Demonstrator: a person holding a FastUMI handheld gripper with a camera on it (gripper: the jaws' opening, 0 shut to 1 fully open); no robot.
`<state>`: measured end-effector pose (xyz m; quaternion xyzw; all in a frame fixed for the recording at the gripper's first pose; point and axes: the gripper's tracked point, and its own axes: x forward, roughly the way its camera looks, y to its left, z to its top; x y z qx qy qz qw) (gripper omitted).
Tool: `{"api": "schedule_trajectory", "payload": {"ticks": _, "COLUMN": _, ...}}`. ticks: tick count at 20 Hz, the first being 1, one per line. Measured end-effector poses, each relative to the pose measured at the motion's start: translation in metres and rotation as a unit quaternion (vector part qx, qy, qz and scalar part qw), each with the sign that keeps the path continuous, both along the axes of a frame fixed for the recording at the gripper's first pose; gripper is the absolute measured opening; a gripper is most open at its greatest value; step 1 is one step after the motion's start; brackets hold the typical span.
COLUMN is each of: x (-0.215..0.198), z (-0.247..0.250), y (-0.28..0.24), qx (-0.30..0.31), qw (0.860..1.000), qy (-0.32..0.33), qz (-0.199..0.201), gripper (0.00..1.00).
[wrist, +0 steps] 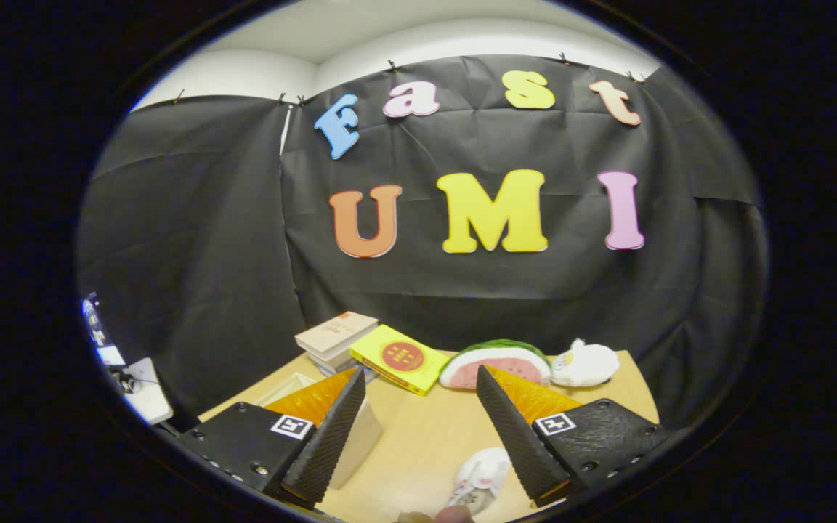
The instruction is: Open the storage box then place both shoes into the box .Put the left shoe in first, then the right shoe, with the right side of both shoes facing outward in a uniform manner.
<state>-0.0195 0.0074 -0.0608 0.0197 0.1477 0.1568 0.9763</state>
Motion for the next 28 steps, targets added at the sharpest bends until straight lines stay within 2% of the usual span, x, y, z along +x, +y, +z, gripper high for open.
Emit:
{"api": "schedule_trajectory", "payload": {"ticks": 3, "x": -0.008, "z": -0.041, "y": -0.069, "qx": -0.02, "qw": 0.999, "qy": 0.026, "qz": -0.04, "gripper": 0.95}}
{"api": "schedule_trajectory", "payload": {"ticks": 7, "x": -0.021, "z": -0.113, "y": -0.113, "qx": -0.025, "qw": 0.995, "qy": 0.078, "qz": -0.064, "gripper": 0.95}}
{"api": "schedule_trajectory", "payload": {"ticks": 11, "x": -0.035, "z": -0.205, "y": -0.107, "qx": -0.022, "qw": 0.986, "qy": 0.156, "qz": -0.054, "gripper": 0.95}}
{"api": "schedule_trajectory", "payload": {"ticks": 15, "x": -0.036, "z": -0.274, "y": -0.097, "qx": -0.023, "qw": 0.976, "qy": 0.213, "qz": -0.038, "gripper": 0.95}}
{"api": "schedule_trajectory", "payload": {"ticks": 18, "x": -0.033, "z": -0.31, "y": -0.093, "qx": -0.038, "qw": 0.969, "qy": 0.242, "qz": -0.028, "gripper": 0.95}}
{"api": "schedule_trajectory", "payload": {"ticks": 23, "x": -0.018, "z": -0.343, "y": -0.079, "qx": -0.017, "qw": 0.958, "qy": 0.286, "qz": -0.025, "gripper": 0.94}}
{"api": "schedule_trajectory", "payload": {"ticks": 24, "x": -0.013, "z": -0.346, "y": -0.076, "qx": -0.007, "qw": 0.955, "qy": 0.295, "qz": -0.031, "gripper": 0.92}}
{"api": "schedule_trajectory", "payload": {"ticks": 28, "x": -0.007, "z": -0.362, "y": -0.071, "qx": 0.019, "qw": 0.94, "qy": 0.336, "qz": -0.052, "gripper": 0.51}}
